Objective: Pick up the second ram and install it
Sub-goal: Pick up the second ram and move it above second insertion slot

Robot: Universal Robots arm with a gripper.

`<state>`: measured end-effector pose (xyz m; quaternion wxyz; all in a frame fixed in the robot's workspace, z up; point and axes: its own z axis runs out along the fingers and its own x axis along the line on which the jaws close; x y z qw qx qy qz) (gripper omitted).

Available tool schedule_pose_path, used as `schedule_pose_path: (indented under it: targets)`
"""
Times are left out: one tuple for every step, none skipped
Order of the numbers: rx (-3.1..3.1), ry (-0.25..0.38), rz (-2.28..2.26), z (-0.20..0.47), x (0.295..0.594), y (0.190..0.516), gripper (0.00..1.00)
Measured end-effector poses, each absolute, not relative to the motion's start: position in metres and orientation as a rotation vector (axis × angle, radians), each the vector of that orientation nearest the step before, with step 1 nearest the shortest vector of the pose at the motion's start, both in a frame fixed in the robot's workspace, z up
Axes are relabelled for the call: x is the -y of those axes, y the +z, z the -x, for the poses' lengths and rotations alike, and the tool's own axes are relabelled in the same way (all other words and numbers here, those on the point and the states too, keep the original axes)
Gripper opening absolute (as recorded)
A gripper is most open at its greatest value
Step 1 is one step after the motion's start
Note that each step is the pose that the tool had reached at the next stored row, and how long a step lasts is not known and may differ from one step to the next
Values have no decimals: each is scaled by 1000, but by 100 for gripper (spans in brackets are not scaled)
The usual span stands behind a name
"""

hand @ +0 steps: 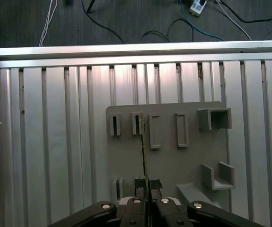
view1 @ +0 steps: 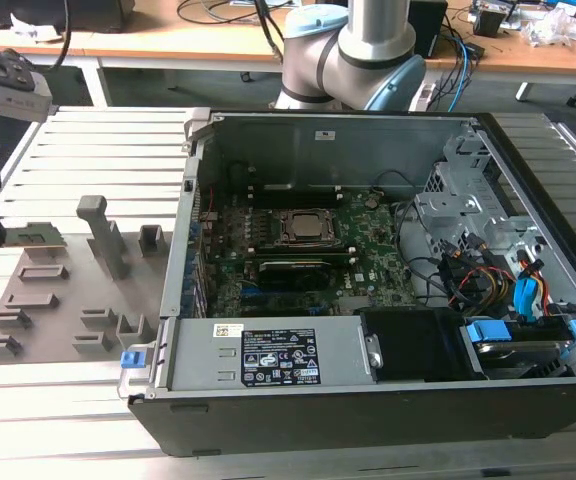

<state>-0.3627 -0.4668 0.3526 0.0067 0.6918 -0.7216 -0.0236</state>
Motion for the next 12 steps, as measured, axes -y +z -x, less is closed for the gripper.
schedule_pose_path:
  targets:
    - [2257,-74,-2164,363,467,356,14]
    - [2257,-74,-2164,363,467,362,14]
    - [2258,-75,-2164,363,467,368,14]
    - [2258,-75,-2165,363,467,373,14]
    - [2258,-76,-2165,363,467,377,14]
    - [2259,-77,-2166,363,467,380,14]
    - [2259,-79,-2166,363,467,383,14]
    - [2260,-81,-2167,363,467,387,14]
    - [2261,-82,-2168,363,467,388,14]
    - [2261,-83,-2168,363,467,388,14]
    - [2261,-83,-2168,363,467,388,14]
    - [2261,-83,-2168,363,467,388,14]
